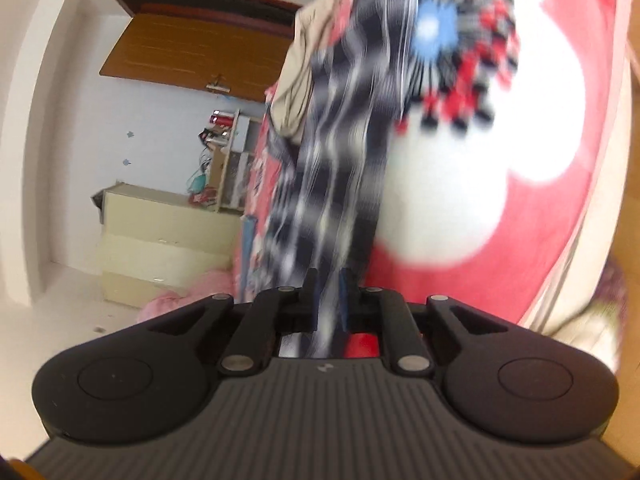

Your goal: Fold clothes

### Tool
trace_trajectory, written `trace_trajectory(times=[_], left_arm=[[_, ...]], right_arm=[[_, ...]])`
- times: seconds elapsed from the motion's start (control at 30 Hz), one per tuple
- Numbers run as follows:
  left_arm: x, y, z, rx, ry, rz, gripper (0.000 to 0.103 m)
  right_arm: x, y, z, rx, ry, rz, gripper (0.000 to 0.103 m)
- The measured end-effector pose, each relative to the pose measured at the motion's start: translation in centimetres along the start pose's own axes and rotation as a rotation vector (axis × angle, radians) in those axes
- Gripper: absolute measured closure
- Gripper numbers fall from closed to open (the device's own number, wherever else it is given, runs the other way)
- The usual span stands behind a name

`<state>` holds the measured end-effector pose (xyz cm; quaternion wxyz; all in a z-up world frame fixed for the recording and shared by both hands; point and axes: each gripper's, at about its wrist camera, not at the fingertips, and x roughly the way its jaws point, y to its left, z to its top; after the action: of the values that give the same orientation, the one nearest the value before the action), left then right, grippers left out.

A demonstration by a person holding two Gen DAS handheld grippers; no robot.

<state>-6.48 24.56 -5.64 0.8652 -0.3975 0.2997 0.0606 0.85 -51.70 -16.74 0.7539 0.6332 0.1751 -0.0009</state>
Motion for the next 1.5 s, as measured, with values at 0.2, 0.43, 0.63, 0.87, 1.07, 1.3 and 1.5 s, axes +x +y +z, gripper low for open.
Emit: trace_trajectory(times=[0.2, 0.43, 0.63, 0.87, 1.07, 1.3, 1.5], left_arm=[[3.4, 1.5, -1.5, -0.104, 0.009, -0.094, 0.043], [5.2, 1.0, -0.8, -0.105, -0.029, -0.179, 0.045], [6.7, 0.6, -0.5, -0.112, -0.001, -0.198, 0.051], [8.0, 0.4, -1.1, -0.104, 0.060, -0.147, 0.061], [8.6, 0.5, -1.1, -0.113, 0.082, -0.132, 0.063], [8.6, 0.5, -0.8, -0.113, 0.059, -0.134, 0.063], [8.7, 0.5, -0.5, -0.113, 0.038, -0.135, 0.074]], right_arm=[[-0.3, 1.4, -1.9, 0.009, 0.035, -0.010, 0.077], [0.8, 1.3, -2.9, 0.060, 0.051, -0.028, 0.068], [1.4, 1.4, -3.7, 0.074, 0.076, -0.013, 0.067], [1.5, 1.7, -5.2, 0.063, 0.142, -0.011, 0.068], [-0.4, 1.9, -4.0, 0.038, 0.004, -0.083, 0.067], [1.0, 1.4, -4.7, 0.059, 0.061, -0.080, 0.068], [2.6, 2.0, -6.8, 0.081, 0.204, -0.003, 0.068]])
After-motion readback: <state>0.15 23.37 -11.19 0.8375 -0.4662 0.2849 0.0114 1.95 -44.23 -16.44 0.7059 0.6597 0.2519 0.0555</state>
